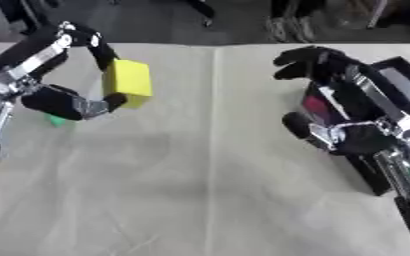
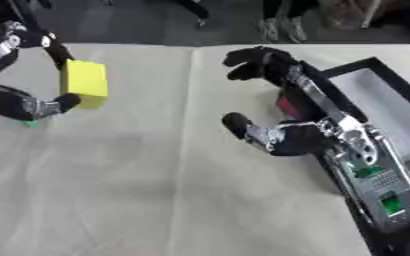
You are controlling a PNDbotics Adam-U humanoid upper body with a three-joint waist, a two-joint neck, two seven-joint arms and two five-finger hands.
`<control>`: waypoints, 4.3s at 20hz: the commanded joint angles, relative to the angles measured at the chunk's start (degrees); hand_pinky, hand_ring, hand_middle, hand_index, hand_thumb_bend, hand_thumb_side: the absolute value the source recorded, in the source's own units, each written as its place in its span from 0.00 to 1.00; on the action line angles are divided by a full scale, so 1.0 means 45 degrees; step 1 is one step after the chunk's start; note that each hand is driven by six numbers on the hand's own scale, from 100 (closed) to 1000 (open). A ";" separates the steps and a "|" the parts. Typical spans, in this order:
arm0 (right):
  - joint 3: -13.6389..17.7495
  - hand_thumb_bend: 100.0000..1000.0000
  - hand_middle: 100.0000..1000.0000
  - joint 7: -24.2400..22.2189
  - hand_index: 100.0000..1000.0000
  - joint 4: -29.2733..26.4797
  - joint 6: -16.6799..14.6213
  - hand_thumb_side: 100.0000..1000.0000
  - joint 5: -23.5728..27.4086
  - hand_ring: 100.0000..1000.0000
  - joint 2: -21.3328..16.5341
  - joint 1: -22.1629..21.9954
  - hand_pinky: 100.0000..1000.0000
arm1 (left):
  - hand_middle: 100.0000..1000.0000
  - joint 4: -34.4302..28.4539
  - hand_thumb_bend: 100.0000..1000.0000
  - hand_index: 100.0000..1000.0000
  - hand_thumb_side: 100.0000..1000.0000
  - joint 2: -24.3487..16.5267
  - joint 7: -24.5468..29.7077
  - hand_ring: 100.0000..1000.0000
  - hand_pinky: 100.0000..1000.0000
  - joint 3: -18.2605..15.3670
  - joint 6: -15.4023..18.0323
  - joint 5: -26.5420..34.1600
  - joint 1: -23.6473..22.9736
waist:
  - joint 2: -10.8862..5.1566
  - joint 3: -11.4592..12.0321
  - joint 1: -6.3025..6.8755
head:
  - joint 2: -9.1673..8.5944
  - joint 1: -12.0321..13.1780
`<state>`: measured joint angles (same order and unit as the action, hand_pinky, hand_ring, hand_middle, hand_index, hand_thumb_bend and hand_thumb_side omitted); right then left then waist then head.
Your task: Pick up the objects with one hand, pass them to the other hand, and then place them into the box on the other side of the table.
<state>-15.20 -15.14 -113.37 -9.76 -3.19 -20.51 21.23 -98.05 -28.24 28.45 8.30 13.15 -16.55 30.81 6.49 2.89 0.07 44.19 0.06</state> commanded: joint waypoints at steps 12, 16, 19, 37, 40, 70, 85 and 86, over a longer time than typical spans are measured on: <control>-0.0961 0.42 0.76 -0.1406 0.84 -0.0272 -0.0168 0.39 0.1009 0.75 0.0010 0.1322 0.79 | 0.42 0.0172 0.32 0.50 0.23 0.0347 0.0336 0.49 0.77 0.1576 0.0205 0.2200 0.1037 | -0.0160 0.0057 -0.0232 | -0.0015 -0.0004; -0.1130 0.41 0.76 -0.1515 0.84 -0.0272 -0.0168 0.39 0.1178 0.74 0.0128 0.1496 0.79 | 0.43 0.0065 0.33 0.51 0.24 0.0512 0.0465 0.50 0.77 0.1958 0.0232 0.2496 0.1209 | -0.0143 0.0057 -0.0237 | -0.0015 -0.0001; -0.1179 0.40 0.76 -0.1525 0.84 -0.0272 -0.0199 0.39 0.1192 0.74 0.0209 0.1557 0.79 | 0.43 -0.0037 0.33 0.51 0.24 0.0592 0.0595 0.50 0.77 0.2191 0.0191 0.2744 0.1302 | -0.0137 0.0045 -0.0236 | -0.0015 0.0009; -0.1388 0.37 0.74 -0.0824 0.83 -0.0272 -0.0260 0.38 -0.0353 0.71 0.0653 0.1859 0.76 | 0.43 -0.0021 0.34 0.51 0.23 0.0902 0.0133 0.51 0.77 0.3090 0.0002 0.3021 0.1863 | -0.0088 -0.0023 -0.0214 | -0.0015 0.0041; -0.1421 0.37 0.73 -0.0326 0.83 -0.0272 -0.0177 0.38 -0.0945 0.71 0.0687 0.1894 0.76 | 0.43 -0.0093 0.33 0.51 0.22 0.0892 -0.0059 0.51 0.77 0.3155 0.0000 0.2956 0.1998 | -0.0056 -0.0026 -0.0217 | -0.0015 0.0035; -0.1797 0.36 0.66 0.0963 0.76 -0.0272 0.0305 0.39 -0.2376 0.64 0.0736 0.1799 0.71 | 0.43 -0.1454 0.33 0.51 0.21 0.0497 -0.0566 0.51 0.77 0.3272 -0.0757 0.4172 0.2171 | 0.0058 -0.0003 -0.0175 | -0.0015 0.0034; -0.1802 0.12 0.50 0.2277 0.41 -0.0272 0.1033 0.11 -0.1962 0.53 0.0619 0.1813 0.63 | 0.47 -0.0894 0.34 0.55 0.23 0.0528 -0.0538 0.54 0.78 0.3443 -0.0505 0.3456 0.2116 | 0.0102 -0.0069 -0.0192 | -0.0015 0.0115; -0.1806 0.11 0.50 0.2362 0.39 -0.0272 0.1086 0.10 -0.1936 0.53 0.0616 0.1811 0.63 | 0.48 -0.0856 0.35 0.56 0.24 0.0537 -0.0516 0.55 0.78 0.3452 -0.0463 0.3391 0.2117 | 0.0107 -0.0072 -0.0193 | -0.0015 0.0116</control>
<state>-24.40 -5.60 -113.41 -5.08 -12.40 -16.96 28.62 -101.79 -24.69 25.81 23.53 10.65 -0.62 39.77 6.70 2.61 -0.26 44.19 0.39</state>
